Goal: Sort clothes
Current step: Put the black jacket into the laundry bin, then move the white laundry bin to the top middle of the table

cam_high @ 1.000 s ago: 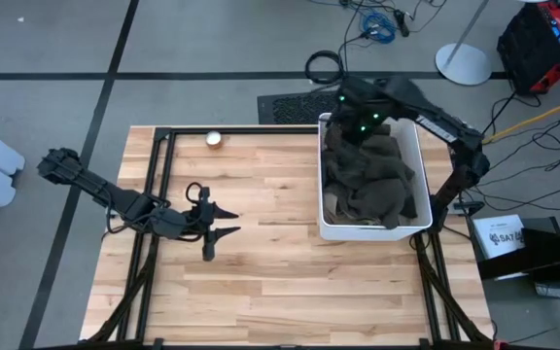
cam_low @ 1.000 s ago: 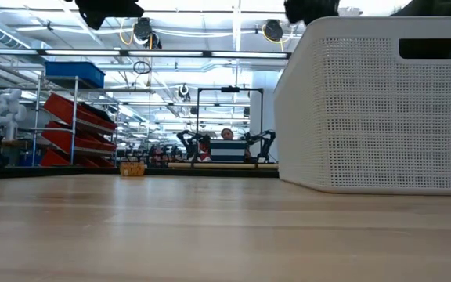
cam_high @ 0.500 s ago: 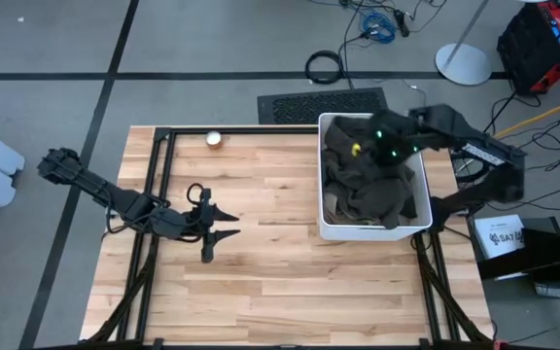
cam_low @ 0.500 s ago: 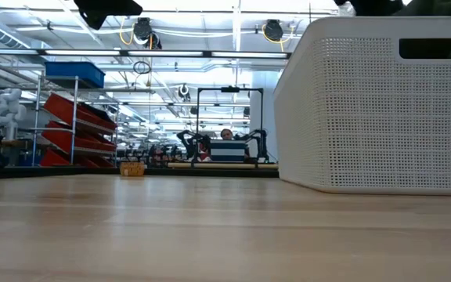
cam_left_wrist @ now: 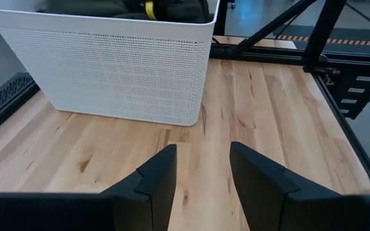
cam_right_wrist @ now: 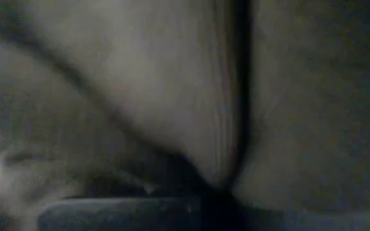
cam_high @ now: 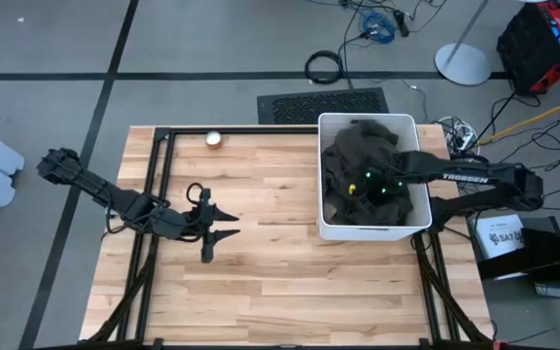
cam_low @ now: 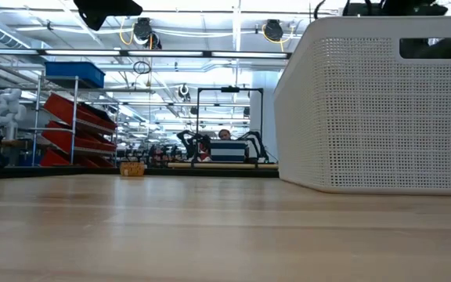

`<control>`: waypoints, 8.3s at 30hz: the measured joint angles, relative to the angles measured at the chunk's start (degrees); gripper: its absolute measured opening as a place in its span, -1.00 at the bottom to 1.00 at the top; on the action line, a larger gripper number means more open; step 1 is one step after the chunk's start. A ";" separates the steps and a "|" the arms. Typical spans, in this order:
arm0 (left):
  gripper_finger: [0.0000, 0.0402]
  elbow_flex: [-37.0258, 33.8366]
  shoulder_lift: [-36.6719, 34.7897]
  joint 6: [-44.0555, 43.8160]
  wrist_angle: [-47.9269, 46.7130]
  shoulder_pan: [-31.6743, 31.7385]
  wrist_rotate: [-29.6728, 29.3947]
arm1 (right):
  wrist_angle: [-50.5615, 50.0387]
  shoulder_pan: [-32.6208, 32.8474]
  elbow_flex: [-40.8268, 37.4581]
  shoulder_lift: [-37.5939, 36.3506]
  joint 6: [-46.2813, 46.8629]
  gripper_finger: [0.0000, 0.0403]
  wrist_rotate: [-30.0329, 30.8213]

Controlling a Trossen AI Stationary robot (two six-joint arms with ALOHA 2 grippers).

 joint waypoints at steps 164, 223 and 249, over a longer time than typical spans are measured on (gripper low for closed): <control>-0.23 0.00 2.51 1.72 2.33 0.09 1.94 | 24.42 -12.73 32.92 -2.10 -18.11 0.13 -8.07; -0.23 0.00 2.56 1.78 4.33 1.55 1.56 | 7.41 52.70 7.39 0.19 28.21 0.12 24.40; -0.23 0.00 2.56 1.47 4.27 1.57 1.55 | 60.81 27.98 7.54 19.76 -23.95 0.12 10.82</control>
